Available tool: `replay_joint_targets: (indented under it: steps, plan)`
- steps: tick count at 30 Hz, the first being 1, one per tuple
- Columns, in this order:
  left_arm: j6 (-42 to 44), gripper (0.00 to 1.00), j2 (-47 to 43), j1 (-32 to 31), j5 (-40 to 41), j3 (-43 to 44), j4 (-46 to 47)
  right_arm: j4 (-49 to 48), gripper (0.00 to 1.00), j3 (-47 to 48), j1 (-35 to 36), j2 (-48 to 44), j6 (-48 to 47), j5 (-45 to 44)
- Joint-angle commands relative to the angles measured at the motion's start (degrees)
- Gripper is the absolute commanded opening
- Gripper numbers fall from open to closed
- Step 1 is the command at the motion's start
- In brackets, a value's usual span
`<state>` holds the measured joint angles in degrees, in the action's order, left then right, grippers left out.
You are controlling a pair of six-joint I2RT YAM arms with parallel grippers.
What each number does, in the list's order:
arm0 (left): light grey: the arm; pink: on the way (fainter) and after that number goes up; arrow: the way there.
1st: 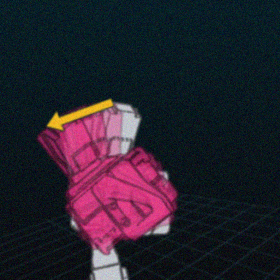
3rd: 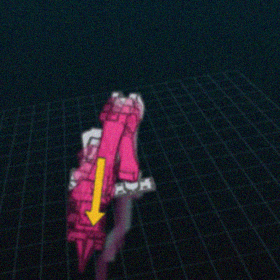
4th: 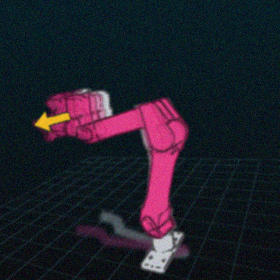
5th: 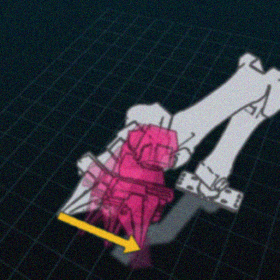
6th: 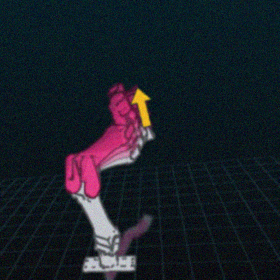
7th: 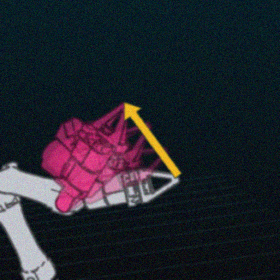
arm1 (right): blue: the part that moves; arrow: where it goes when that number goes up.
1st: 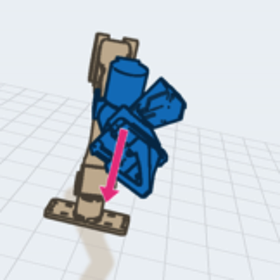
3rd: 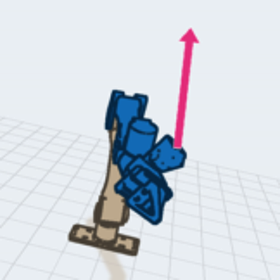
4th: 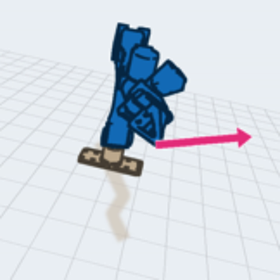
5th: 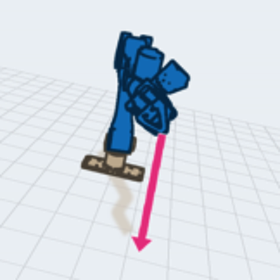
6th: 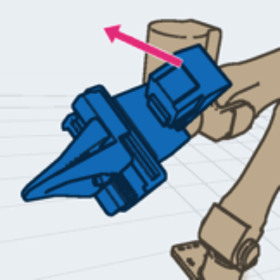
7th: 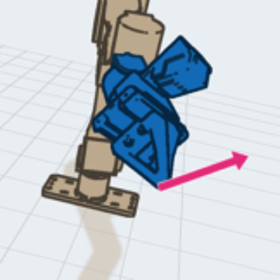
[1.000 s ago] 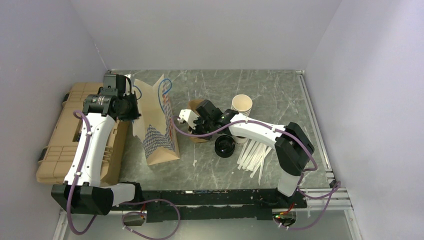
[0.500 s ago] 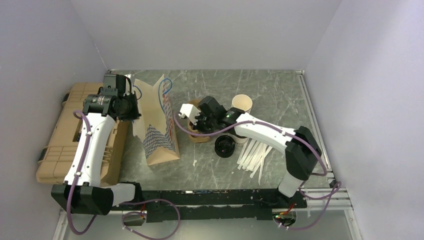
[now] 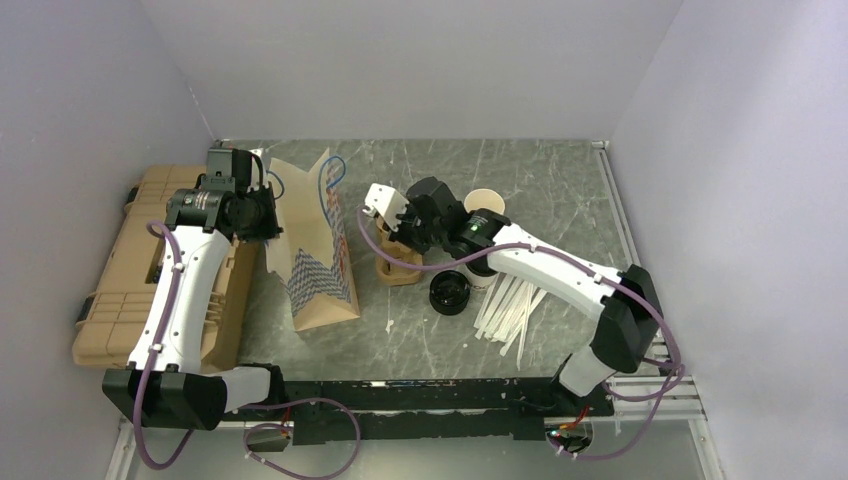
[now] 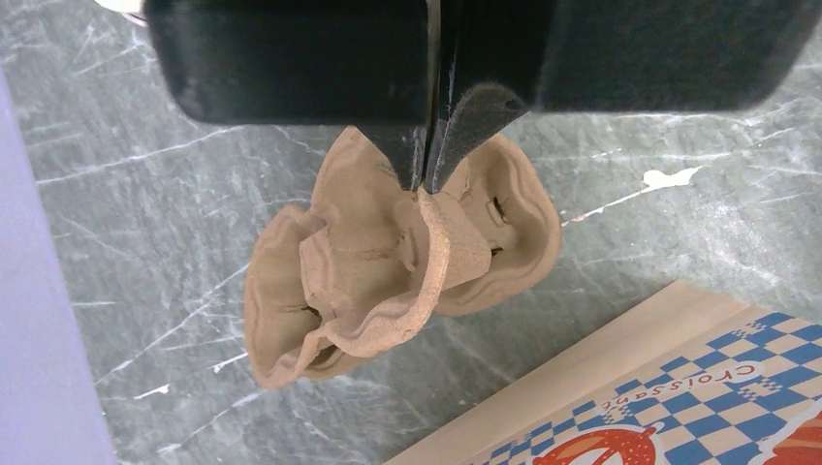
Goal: Pack the takeout coffee
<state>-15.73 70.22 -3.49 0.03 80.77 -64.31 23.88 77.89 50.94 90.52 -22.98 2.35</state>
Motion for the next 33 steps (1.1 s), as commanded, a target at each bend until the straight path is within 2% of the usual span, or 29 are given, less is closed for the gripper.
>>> replay_joint_targets:
  steps: [1, 15, 28, 33]
  plan:
    - [0.8, 0.00, -0.5, 0.2, -0.7, 0.2, 1.4, -1.9, 0.00, 3.5, 0.1, -3.8, -1.2, -2.1]
    - [0.9, 0.00, -0.7, 0.2, -0.8, 0.1, 1.6, -2.4, 0.00, -3.3, 3.9, -9.6, 0.3, -1.9]
    - [1.0, 0.00, -1.0, 0.2, -1.0, -0.5, 1.8, -1.0, 0.00, -11.7, 8.8, -10.2, 3.7, 0.2]
    - [1.0, 0.00, -0.9, 0.2, -1.1, -0.5, 1.9, -1.2, 0.00, -12.2, 10.6, -10.2, 5.0, 0.2]
